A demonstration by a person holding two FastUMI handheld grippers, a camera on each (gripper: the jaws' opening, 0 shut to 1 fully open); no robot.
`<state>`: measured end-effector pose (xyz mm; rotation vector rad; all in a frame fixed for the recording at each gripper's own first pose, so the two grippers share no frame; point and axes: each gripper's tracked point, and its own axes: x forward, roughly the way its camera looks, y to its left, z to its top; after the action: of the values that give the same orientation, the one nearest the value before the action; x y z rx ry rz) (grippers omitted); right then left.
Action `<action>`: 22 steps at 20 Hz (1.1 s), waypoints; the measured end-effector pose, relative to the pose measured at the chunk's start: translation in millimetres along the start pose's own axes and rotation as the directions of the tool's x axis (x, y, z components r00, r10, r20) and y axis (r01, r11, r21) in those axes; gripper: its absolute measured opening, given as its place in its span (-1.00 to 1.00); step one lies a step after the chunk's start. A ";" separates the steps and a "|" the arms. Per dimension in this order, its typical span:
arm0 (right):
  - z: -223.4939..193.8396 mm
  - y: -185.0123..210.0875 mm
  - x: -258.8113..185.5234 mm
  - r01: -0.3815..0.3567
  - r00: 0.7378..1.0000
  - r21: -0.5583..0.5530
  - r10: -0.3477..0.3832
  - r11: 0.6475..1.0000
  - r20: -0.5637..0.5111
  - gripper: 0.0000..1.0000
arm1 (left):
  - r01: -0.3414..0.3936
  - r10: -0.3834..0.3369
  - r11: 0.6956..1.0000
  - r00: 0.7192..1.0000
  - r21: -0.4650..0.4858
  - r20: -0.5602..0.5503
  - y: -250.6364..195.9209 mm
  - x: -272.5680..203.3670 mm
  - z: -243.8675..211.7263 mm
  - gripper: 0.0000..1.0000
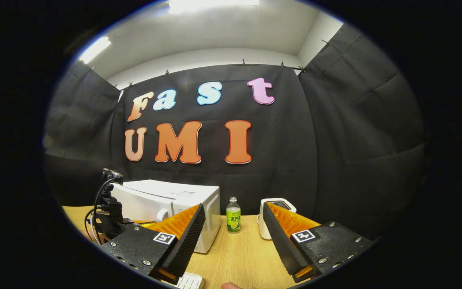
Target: Open the microwave oven with the left hand, put the food in, and close the microwave oven.
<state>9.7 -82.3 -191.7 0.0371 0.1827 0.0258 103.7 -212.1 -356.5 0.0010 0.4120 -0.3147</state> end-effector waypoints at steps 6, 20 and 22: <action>0.3 8.2 -1.3 -0.013 1.000 -0.016 0.013 1.000 -0.011 0.80 | -0.026 0.027 0.997 1.000 0.069 -0.012 -3.3 9.5 -3.5 -0.89; 63.9 51.4 2.3 -0.057 0.997 -0.102 0.062 0.993 0.050 0.80 | -0.173 0.155 0.983 0.959 0.058 0.238 68.0 -138.5 187.2 -0.82; 75.5 59.8 2.6 -0.067 0.996 -0.102 0.073 0.993 0.058 0.80 | -0.203 0.185 0.978 0.947 0.043 0.261 84.7 -165.9 209.6 -0.80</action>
<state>24.6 -25.1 -115.6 -0.0552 0.1186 0.1041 67.6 -95.1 -104.2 0.0685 0.1416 -0.1312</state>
